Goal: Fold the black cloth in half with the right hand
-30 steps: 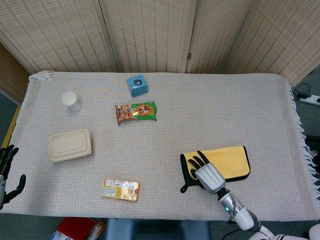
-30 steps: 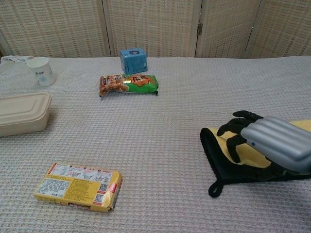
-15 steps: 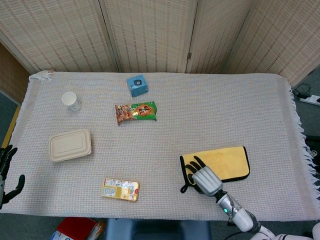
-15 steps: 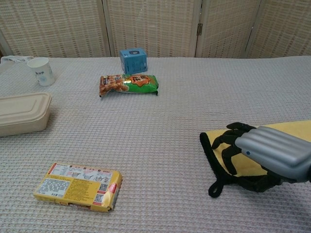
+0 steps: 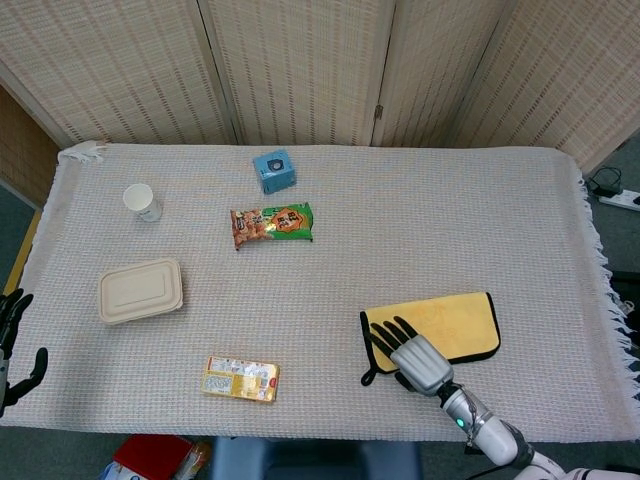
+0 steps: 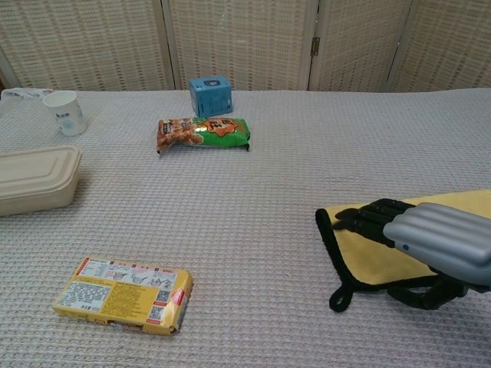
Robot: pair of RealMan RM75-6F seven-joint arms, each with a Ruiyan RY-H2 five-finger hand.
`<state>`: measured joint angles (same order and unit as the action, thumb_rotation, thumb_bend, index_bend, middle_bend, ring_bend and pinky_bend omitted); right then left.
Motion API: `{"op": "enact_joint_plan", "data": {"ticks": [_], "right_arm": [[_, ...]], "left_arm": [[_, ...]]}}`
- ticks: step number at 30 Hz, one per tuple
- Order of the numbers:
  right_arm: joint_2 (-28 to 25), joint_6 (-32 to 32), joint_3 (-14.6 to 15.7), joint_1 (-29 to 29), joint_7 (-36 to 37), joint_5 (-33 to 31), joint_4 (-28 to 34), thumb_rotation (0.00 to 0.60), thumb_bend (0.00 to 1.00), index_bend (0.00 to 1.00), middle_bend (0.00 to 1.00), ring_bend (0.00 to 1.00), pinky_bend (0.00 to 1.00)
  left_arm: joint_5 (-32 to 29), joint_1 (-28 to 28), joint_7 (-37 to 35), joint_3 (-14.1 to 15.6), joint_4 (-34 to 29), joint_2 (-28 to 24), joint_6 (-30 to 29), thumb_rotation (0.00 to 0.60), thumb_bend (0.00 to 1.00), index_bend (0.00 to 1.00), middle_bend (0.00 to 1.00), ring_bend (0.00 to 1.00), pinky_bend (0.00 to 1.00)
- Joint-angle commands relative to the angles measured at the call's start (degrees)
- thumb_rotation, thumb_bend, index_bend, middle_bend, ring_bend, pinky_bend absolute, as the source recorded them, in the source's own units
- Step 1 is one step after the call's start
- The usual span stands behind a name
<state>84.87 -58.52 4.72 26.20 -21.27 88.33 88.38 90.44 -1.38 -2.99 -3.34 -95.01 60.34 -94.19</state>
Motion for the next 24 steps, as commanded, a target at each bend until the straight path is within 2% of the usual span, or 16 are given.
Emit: {"op": "enact_joint_plan", "data": {"ticks": [1, 5, 10, 19, 24], "right_arm": [[-1.62, -1.06, 0.68, -0.37, 0.48, 1.10, 1.38, 0.600, 0.45, 0.00, 0.01, 0.01, 0.00], [-4.62, -5.44, 1.48, -1.81, 2.40, 4.06, 4.28, 0.600, 0.45, 0.00, 0.00, 0.00, 0.00], [-9.27, -17.58, 0.73, -6.58, 4.97, 7.46, 7.18, 0.600, 0.45, 0.00, 0.00, 0.00, 0.00], [-18.00, -34.29, -2.29, -18.84, 7.55, -1.27, 8.47, 0.600, 0.45, 0.00, 0.00, 0.00, 0.00], [-19.86, -36.88, -2.11, -23.53, 14.18, -4.34, 5.75, 0.600, 0.45, 0.00, 0.00, 0.00, 0.00]], "left_arm": [[0.06, 0.02, 0.15, 0.03, -0.04, 0.07, -0.02, 0.600, 0.56, 0.00, 0.08, 0.00, 0.00], [0.02, 0.04, 0.37, 0.00, -0.06, 0.14, -0.05, 0.600, 0.56, 0.00, 0.08, 0.00, 0.00], [-0.20, -0.33, 1.68, 0.12, -0.03, 0.48, 0.94, 0.600, 0.56, 0.00, 0.08, 0.00, 0.00], [0.79, -1.41, 6.38, 1.56, -0.28, 2.35, 3.96, 0.600, 0.56, 0.00, 0.08, 0.00, 0.00], [0.35, -2.49, 9.56, 2.47, -0.03, 4.21, 7.24, 0.600, 0.56, 0.00, 0.08, 0.00, 0.00]]}}
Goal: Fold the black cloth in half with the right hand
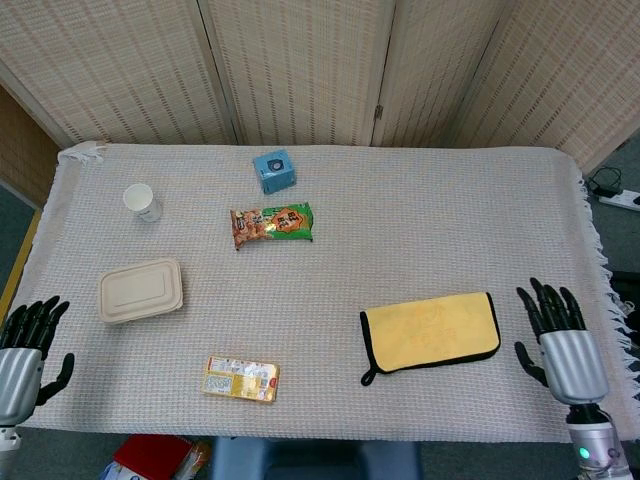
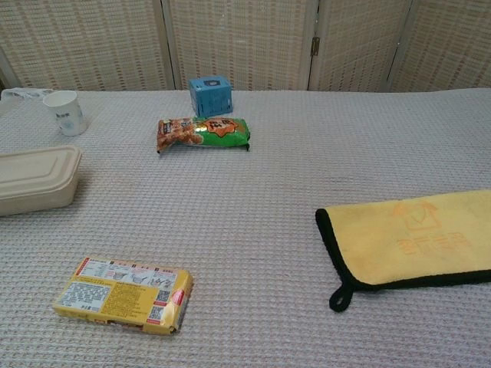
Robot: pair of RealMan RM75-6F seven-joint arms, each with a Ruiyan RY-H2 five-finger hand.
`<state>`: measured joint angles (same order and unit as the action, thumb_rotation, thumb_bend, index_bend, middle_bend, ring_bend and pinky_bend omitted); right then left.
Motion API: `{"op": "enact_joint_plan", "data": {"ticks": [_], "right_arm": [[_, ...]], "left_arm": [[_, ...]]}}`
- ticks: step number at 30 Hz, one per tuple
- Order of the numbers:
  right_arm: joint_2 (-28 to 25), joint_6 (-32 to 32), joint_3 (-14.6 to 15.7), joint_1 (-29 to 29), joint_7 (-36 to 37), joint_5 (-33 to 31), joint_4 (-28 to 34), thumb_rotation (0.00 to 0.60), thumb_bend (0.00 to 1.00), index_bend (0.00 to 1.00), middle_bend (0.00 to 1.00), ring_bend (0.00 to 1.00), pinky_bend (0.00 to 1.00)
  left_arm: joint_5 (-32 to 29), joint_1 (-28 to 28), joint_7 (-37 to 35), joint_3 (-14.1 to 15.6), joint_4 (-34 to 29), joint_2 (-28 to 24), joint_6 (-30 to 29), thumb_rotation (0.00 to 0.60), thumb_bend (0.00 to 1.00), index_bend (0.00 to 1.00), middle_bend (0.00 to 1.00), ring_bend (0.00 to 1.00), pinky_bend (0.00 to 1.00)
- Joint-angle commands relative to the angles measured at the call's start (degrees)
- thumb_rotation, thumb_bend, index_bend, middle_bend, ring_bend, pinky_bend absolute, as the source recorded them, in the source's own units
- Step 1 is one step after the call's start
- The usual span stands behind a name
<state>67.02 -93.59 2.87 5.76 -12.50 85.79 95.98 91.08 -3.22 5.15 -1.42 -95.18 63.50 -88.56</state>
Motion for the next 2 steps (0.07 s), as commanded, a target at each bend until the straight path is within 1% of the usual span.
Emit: {"op": "enact_joint_plan", "data": {"ticks": [1, 2], "right_arm": [[-2.51, -1.59, -0.08, -3.44, 6.59, -1.80, -2.08, 0.600, 0.45, 0.00, 0.00, 0.00, 0.00], [-3.30, -1.32, 0.29, -3.65, 7.38, -1.32, -2.28, 0.600, 0.45, 0.00, 0.00, 0.00, 0.00]], "left_arm": [[-0.43, -0.78, 1.87, 0.64, 0.12, 1.32, 2.03, 0.600, 0.56, 0.00, 0.08, 0.00, 0.00], [-0.46, -0.87, 2.27, 0.68, 0.14, 1.61, 2.22, 0.600, 0.56, 0.00, 0.08, 0.00, 0.00]]}}
